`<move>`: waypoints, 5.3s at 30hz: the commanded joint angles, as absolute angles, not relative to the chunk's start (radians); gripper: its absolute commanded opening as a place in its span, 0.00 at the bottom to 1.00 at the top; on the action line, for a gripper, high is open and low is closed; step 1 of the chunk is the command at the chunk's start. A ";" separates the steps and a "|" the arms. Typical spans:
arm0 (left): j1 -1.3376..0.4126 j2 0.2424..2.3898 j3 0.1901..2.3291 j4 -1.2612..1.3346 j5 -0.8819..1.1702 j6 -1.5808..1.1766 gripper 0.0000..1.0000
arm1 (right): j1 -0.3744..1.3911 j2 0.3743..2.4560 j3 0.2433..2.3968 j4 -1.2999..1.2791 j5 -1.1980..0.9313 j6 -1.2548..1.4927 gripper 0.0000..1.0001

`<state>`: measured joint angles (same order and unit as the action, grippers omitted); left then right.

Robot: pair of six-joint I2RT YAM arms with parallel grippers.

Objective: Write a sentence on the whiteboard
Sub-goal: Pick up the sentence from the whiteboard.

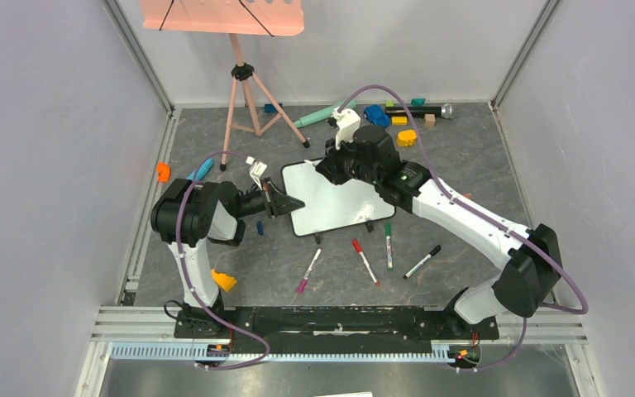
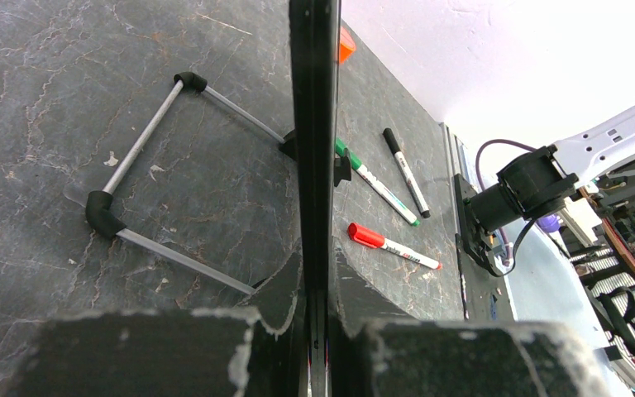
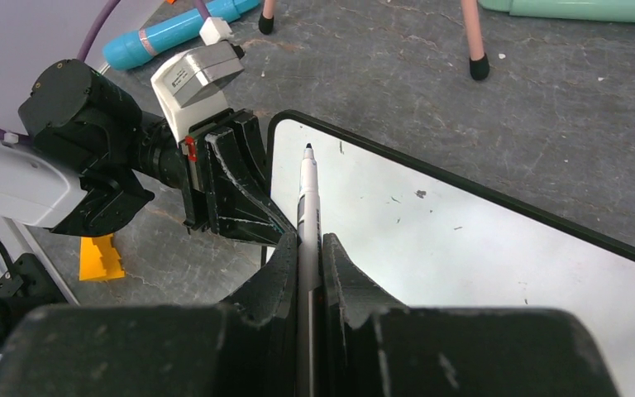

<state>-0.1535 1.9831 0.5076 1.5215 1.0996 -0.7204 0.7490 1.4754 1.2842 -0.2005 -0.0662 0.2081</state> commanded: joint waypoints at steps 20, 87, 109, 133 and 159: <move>-0.147 2.011 0.495 1.557 1.043 -0.646 0.02 | 0.804 1.568 1.323 -0.188 -0.094 0.154 0.00; -0.140 2.036 0.535 1.557 1.104 -0.557 0.02 | 0.842 1.526 1.308 -0.191 -0.025 0.095 0.00; -0.149 2.031 0.526 1.557 1.083 -0.562 0.02 | 0.841 1.528 1.335 -0.248 0.019 0.093 0.00; -0.150 2.038 0.538 1.557 1.120 -0.566 0.02 | 0.844 1.541 1.324 -0.292 0.019 0.117 0.00; -0.150 2.039 0.532 1.557 1.115 -0.566 0.02 | 0.851 1.632 1.399 -0.257 0.003 0.104 0.00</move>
<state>-0.1528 2.0075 0.5442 1.5208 1.1389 -0.7124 0.8455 1.6180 1.3346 -0.3065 0.0113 0.1108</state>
